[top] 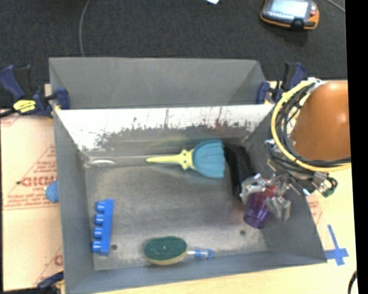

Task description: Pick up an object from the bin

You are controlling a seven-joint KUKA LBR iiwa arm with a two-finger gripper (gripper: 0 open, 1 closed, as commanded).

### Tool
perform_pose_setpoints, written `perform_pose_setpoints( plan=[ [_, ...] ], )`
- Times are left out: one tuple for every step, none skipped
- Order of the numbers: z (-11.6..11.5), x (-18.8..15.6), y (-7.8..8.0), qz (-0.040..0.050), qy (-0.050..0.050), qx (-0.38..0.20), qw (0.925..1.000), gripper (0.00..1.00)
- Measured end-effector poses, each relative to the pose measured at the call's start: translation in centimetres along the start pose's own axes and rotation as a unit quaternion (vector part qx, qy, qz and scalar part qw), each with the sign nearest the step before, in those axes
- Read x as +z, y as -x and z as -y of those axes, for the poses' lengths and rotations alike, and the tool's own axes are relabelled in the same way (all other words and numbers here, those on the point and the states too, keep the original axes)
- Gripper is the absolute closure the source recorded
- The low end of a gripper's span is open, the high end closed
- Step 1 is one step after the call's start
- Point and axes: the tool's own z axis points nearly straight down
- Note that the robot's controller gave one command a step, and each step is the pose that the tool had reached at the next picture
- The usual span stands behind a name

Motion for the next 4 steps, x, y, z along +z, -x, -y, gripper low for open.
perform_pose_setpoints(
  plan=[
    [-1.4, 10.4, -1.8, -0.0012, 0.001, 0.048, 0.9988, 1.00],
    [2.1, 3.2, -0.7, 0.0085, -0.007, 0.140, 0.9901, 1.00],
    [-0.7, 10.6, -1.0, 0.0009, 0.000, 0.066, 0.9978, 1.00],
    [-0.8, 11.1, -0.9, -0.0021, 0.003, 0.049, 0.9988, 1.00]
  ],
)
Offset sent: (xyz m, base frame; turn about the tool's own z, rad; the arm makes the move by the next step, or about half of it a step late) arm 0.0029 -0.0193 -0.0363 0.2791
